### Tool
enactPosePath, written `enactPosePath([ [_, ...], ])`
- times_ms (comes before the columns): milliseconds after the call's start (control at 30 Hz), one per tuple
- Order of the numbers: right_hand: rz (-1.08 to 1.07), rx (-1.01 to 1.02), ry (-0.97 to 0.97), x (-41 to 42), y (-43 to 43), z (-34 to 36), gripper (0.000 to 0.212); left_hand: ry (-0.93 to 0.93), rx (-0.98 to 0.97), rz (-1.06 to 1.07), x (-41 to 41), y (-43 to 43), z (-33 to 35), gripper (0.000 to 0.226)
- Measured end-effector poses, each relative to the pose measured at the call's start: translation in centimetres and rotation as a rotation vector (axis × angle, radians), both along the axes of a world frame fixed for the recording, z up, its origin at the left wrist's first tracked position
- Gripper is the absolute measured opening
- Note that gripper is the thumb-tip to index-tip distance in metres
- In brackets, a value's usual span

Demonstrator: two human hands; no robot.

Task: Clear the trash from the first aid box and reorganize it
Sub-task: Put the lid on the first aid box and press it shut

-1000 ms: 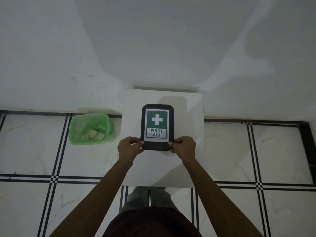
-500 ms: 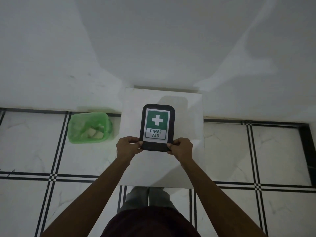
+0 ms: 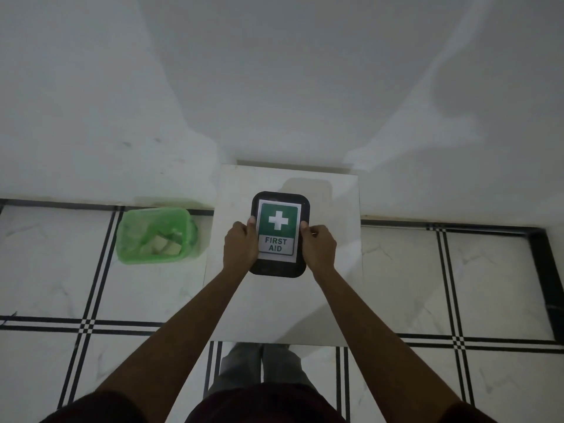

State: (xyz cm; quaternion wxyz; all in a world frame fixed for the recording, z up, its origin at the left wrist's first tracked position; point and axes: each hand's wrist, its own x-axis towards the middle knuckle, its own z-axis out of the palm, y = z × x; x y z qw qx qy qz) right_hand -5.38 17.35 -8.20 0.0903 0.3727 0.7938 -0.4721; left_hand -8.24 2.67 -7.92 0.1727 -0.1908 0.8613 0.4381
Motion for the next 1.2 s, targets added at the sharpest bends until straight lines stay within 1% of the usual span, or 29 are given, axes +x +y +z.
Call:
enactPosePath([
  [67, -0.036, 0.035, 0.017, -0.5, -0.6, -1.0, 0.040, 0.017, -0.039, 0.007, -0.5, 0.7, -0.6, 0.046],
  [200, -0.102, -0.001, 0.077, -0.7, -1.4, -2.8, 0.037, 0.063, -0.118, -0.020, -0.2, 0.8, -2.1, 0.051],
  [300, -0.089, 0.004, 0.122, -0.5, -1.7, -3.8, 0.037, 0.119, -0.131, -0.044, 0.0, 0.7, -3.1, 0.052],
  [467, -0.040, 0.081, 0.168, -0.7, -1.4, -4.5, 0.036, 0.199, -0.126, -0.079, -0.3, 0.4, -4.5, 0.052],
  [600, -0.002, 0.192, 0.196, -0.5, -1.6, -4.9, 0.035, 0.226, -0.172, -0.113, -0.2, 0.6, -3.9, 0.041],
  [633, 0.008, 0.246, 0.223, -0.5, -1.8, -4.8, 0.036, 0.264, -0.216, -0.147, -0.2, 0.8, -3.6, 0.040],
  [700, 0.094, 0.358, 0.283, -0.7, -2.1, -4.6, 0.047, 0.326, -0.367, -0.321, -0.5, 0.8, -3.3, 0.054],
  [733, 0.195, 0.431, 0.301, -0.9, -2.0, -4.8, 0.057, 0.340, -0.428, -0.431, -0.7, 0.8, -3.4, 0.061],
  [800, 0.413, 0.582, 0.322, -1.0, -1.8, -5.1, 0.075, 0.338, -0.478, -0.599, -1.1, 0.6, -3.5, 0.068],
  [867, 0.504, 0.611, 0.326, -1.2, -1.6, -5.6, 0.080, 0.314, -0.477, -0.656, -1.4, 0.6, -3.7, 0.067],
  [1000, 0.525, 0.608, 0.330, -1.4, -1.4, -5.9, 0.080, 0.315, -0.455, -0.683, -1.5, 0.6, -3.9, 0.069],
  [1200, 0.544, 0.601, 0.326, -1.6, -1.1, -6.4, 0.079, 0.391, -0.292, -0.645, -1.7, 0.7, -4.0, 0.071],
])
